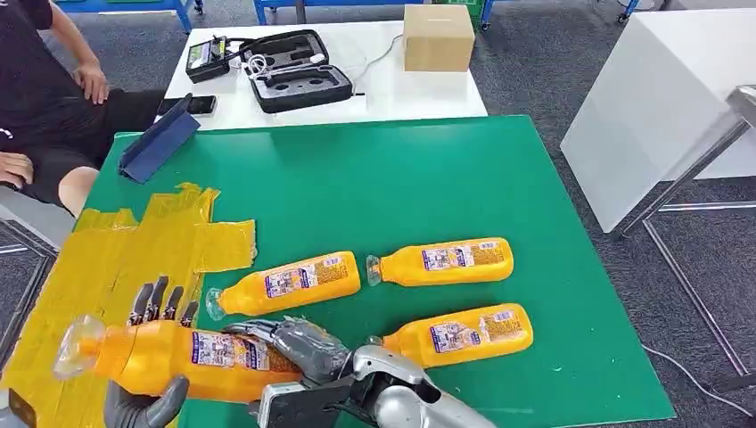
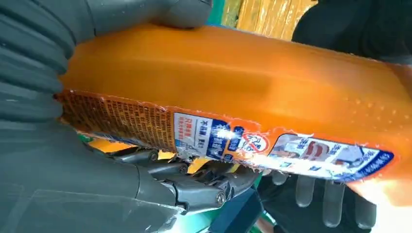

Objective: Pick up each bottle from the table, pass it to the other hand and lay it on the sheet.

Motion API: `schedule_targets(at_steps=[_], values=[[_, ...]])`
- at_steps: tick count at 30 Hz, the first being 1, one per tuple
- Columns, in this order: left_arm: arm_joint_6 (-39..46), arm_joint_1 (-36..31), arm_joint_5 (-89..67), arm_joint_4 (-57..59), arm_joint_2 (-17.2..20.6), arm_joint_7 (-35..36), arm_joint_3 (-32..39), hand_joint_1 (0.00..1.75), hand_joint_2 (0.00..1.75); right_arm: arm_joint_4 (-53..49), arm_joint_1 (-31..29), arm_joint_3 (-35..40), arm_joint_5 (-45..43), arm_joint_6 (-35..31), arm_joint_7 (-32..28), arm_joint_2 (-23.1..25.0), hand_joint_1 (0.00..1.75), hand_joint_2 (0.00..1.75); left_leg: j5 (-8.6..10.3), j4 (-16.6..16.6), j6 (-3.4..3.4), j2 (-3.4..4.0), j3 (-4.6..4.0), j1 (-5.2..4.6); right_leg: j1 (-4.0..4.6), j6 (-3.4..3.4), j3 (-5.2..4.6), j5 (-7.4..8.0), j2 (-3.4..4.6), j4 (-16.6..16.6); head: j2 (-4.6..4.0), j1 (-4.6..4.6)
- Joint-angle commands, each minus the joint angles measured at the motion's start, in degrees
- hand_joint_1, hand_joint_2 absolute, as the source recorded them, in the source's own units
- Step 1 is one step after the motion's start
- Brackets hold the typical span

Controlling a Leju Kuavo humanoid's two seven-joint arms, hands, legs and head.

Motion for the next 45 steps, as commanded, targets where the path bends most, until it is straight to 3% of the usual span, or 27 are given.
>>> schedule_targets(at_steps=[1, 4, 5, 23, 24, 25, 28, 29, 30, 31, 35, 44, 45], values=[[1.0, -2.3, -0.3, 4.5, 2.9, -0.5, -4.4, 0.0, 1.75, 6.7, -3.8, 4.9, 0.2, 0.5, -0.2, 1.1, 1.75, 1.75, 0.02, -0.1, -0.01, 0.07, 0.09, -0.03, -0.02, 0.01, 0.08, 0.01, -0.02, -0.1, 0.0, 0.0], [1.0, -2.4, -0.3, 4.5, 2.9, -0.5, -4.4, 0.0, 1.75, 6.7, -3.8, 4.9, 0.2, 0.5, -0.2, 0.9, 1.75, 1.75, 0.01, -0.1, -0.01, 0.06, 0.08, -0.01, -0.01, 0.0, 0.08, 0.01, -0.02, -0.1, 0.0, 0.0], [1.3, -2.3, -0.3, 4.3, 2.7, -0.9, -4.3, 1.75, 1.75, 6.8, -3.8, 5.0, 0.2, 0.5, -0.2, 0.9, 1.75, 1.75, 0.01, -0.1, -0.01, 0.1, 0.11, 0.01, 0.02, 0.0, 0.12, 0.02, -0.02, -0.1, 0.0, 0.0], [0.3, -0.7, -0.6, 1.9, 1.2, -2.7, -3.1, 1.75, 1.75, 3.1, -0.4, -2.8, 1.2, -3.7, 1.5, -1.5, 1.75, 1.75, 0.0, 0.0, 0.01, 0.0, 0.06, 0.02, 0.03, 0.02, 0.11, -0.01, -0.11, -0.1, 0.0, 0.0], [0.3, -0.7, -1.0, 1.7, 1.0, -2.5, -2.7, 1.75, 1.75, 2.7, 0.0, -3.6, 1.5, -4.4, 1.6, -1.5, 0.91, 1.75, -0.02, 0.0, 0.01, 0.04, 0.09, 0.03, 0.04, 0.03, 0.14, -0.02, -0.12, -0.1, 0.0, 0.0], [0.3, -0.7, -1.4, 1.5, 1.0, -2.3, -2.3, 1.75, 1.75, 2.1, 0.3, -4.2, 2.9, -6.0, 1.6, -1.7, 0.17, 1.75, -0.01, 0.0, 0.01, 0.03, 0.05, 0.0, 0.01, 0.02, 0.08, -0.01, -0.08, -0.1, 0.0, 0.0], [0.3, -0.6, -1.6, 1.0, 1.1, -2.1, -1.8, 1.75, 1.75, 0.8, 0.6, -5.0, 4.2, -7.5, 1.5, -2.0, 0.17, 1.75, -0.01, 0.0, 0.01, 0.04, 0.06, 0.0, 0.0, 0.03, 0.08, -0.01, -0.07, 0.0, 0.0, 0.0], [0.3, -0.6, -1.6, 1.0, 1.1, -2.1, -1.8, 1.75, 1.75, 0.8, 0.6, -5.0, 4.2, -7.5, 1.5, -2.0, 0.0, 1.75, -0.01, 0.0, 0.01, 0.05, 0.01, -0.01, 0.0, 0.02, 0.02, 0.0, -0.03, 0.0, 0.0, 0.0], [0.6, -0.5, -2.2, 0.9, 1.0, -2.1, -1.6, 1.75, 1.75, 0.4, 1.0, -5.5, 4.3, -8.0, 1.5, -2.0, 0.0, 1.75, -0.03, 0.0, 0.01, 0.1, 0.04, 0.02, 0.03, 0.03, 0.08, -0.01, -0.05, 0.0, 0.0, 0.0], [1.8, -0.4, -4.6, 0.3, 0.8, -2.5, -1.1, 1.75, 1.75, -0.9, 2.5, -7.0, 4.7, -9.9, 1.2, -1.7, 0.0, 0.0, -0.02, 0.0, 0.01, 0.07, 0.03, 0.02, 0.03, 0.02, 0.06, 0.0, -0.04, 0.0, 0.0, 0.0], [10.1, -3.0, -19.3, -2.8, 1.2, -3.5, 0.4, 1.75, 1.75, -9.6, 8.0, -13.8, 5.6, -12.8, 2.5, -6.1, 0.0, 0.0, -0.02, 0.0, 0.02, -0.13, -0.01, 0.03, 0.04, 0.03, 0.1, -0.06, -0.27, 0.0, 0.0, 0.0], [10.6, -4.0, -19.2, -3.0, 1.3, -2.5, 0.6, 1.75, 1.75, -10.7, 8.7, -14.9, 5.4, -12.3, 2.2, -6.8, 0.0, 0.0, 0.01, 0.0, 0.01, -0.2, -0.08, 0.03, 0.03, 0.03, 0.03, -0.04, -0.31, 0.0, 0.0, 0.0], [26.6, -14.2, -41.2, -5.4, 1.9, -11.1, 7.1, 1.75, 1.75, -18.2, 11.7, -23.0, 5.9, -12.8, 2.8, -10.2, 0.0, 0.0, 0.02, 0.0, 0.02, -0.25, -0.05, 0.02, 0.02, 0.04, 0.07, -0.05, -0.37, 0.0, 0.0, 0.0]])
